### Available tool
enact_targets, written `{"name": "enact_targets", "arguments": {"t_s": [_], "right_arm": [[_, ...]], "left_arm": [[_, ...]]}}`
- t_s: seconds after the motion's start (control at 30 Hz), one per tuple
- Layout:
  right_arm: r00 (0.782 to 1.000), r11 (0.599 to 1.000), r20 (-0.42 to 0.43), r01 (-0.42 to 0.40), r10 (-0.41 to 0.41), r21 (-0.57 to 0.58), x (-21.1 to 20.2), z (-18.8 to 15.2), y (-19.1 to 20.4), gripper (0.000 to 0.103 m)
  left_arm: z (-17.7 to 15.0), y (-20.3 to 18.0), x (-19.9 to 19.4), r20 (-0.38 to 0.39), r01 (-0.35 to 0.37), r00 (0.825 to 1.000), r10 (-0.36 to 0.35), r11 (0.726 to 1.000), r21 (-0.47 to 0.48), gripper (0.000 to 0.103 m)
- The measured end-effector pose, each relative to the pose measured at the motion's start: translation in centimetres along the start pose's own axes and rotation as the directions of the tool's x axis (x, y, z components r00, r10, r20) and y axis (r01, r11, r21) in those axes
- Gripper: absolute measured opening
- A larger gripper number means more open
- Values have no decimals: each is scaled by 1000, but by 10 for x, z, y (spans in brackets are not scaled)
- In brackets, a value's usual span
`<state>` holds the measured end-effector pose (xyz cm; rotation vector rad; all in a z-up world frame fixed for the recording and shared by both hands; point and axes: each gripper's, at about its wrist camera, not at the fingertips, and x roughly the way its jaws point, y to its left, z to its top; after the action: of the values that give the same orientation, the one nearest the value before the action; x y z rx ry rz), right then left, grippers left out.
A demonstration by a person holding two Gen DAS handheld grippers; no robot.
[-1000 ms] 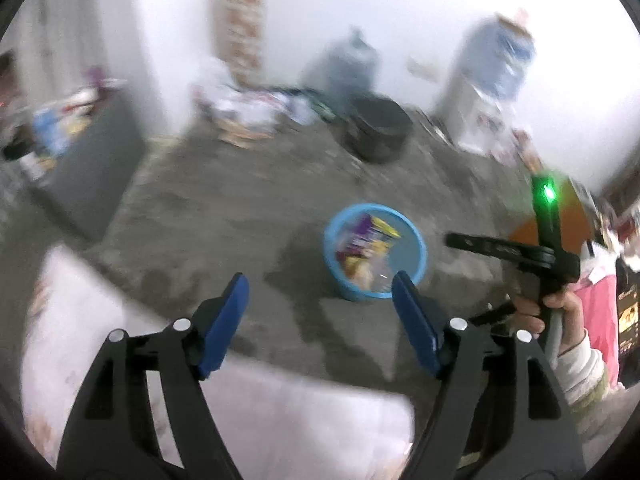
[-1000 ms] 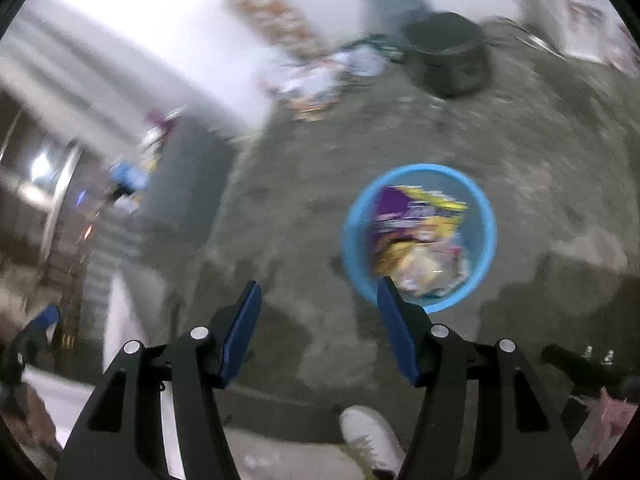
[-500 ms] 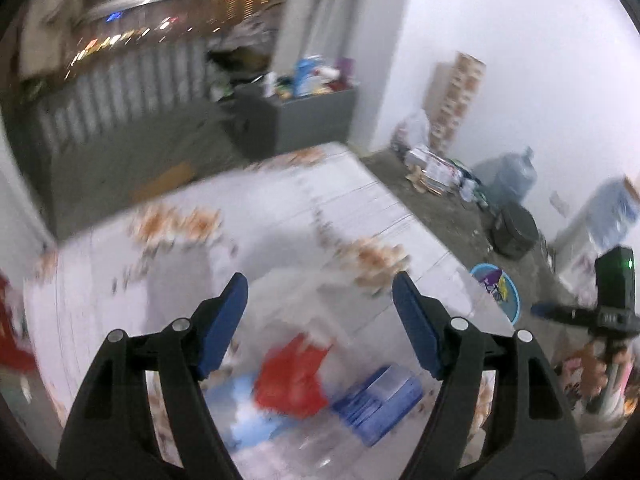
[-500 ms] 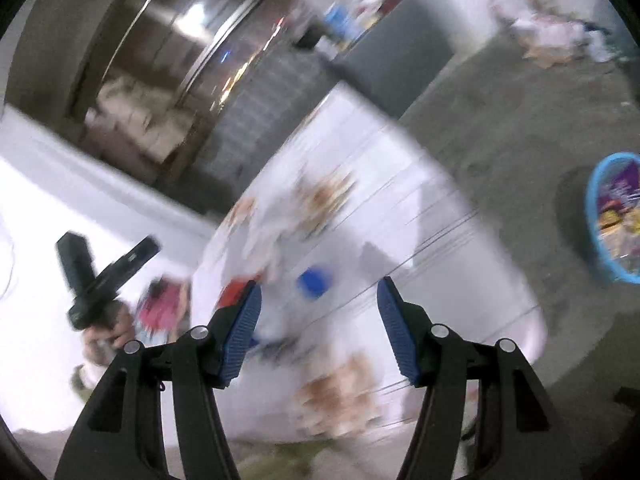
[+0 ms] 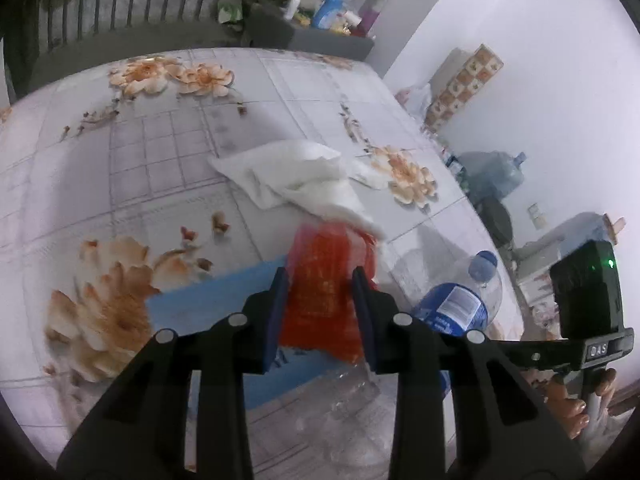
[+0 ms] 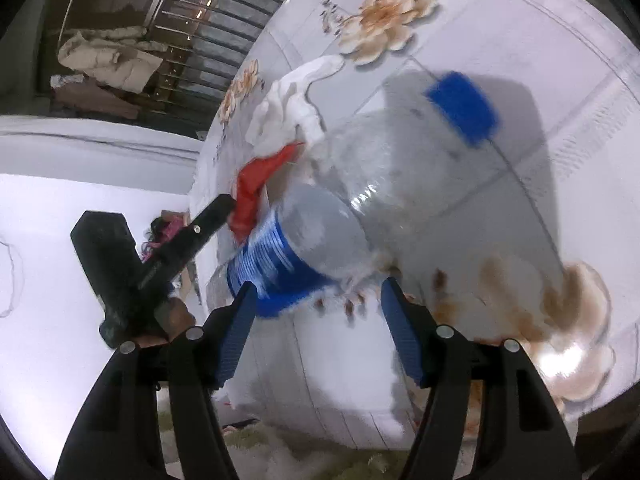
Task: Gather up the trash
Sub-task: 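Grasp the red wrapper with the left gripper while the right grasps the Pepsi bottle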
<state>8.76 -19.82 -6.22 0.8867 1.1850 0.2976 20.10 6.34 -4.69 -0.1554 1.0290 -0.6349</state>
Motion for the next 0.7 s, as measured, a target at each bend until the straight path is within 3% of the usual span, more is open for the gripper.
{"name": "enact_targets", "arguments": {"t_s": [0.27,0.43,0.53,0.7], "right_arm": [[991,987,68,122,-115,-109,-14,29,11,63],[979,978,105,187,-177,-89,-29,52,-1,63],[975,975,109,203,-193,-89,-30,56,-2,63],[960,948,111,273,-257,-162,-24,48,4,61]], "left_arm": [[-23,-19,2,-33,87,996,-88,996,-10,28],[-40,-41,11,-83,179,980,-180,984,-22,23],[-54,-53,22,-136,194,971,-195,981,-21,23],[-56,-63,5,-62,170,984,-169,985,27,23]]}}
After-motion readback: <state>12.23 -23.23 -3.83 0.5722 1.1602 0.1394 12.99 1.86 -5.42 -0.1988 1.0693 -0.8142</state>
